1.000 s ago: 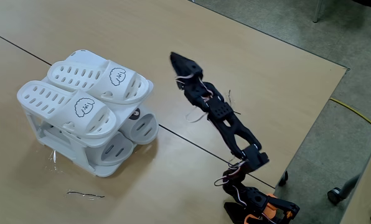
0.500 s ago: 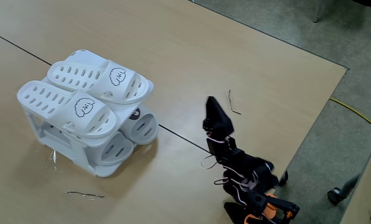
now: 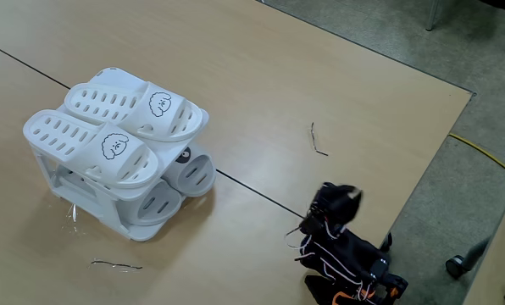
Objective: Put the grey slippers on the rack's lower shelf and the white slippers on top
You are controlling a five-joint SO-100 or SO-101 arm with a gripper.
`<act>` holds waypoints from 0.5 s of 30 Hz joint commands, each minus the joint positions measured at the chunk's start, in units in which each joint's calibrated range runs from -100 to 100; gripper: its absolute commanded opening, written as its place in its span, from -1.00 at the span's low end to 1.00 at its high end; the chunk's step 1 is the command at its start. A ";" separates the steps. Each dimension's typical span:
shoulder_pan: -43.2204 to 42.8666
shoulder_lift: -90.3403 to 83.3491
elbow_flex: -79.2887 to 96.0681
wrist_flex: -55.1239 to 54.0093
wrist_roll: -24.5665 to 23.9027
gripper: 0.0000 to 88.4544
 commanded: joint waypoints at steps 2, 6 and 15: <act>0.07 -8.23 0.36 0.26 0.42 -0.98; -0.02 -7.98 0.27 0.26 0.42 -0.98; 0.07 -7.98 0.27 0.26 0.42 -0.98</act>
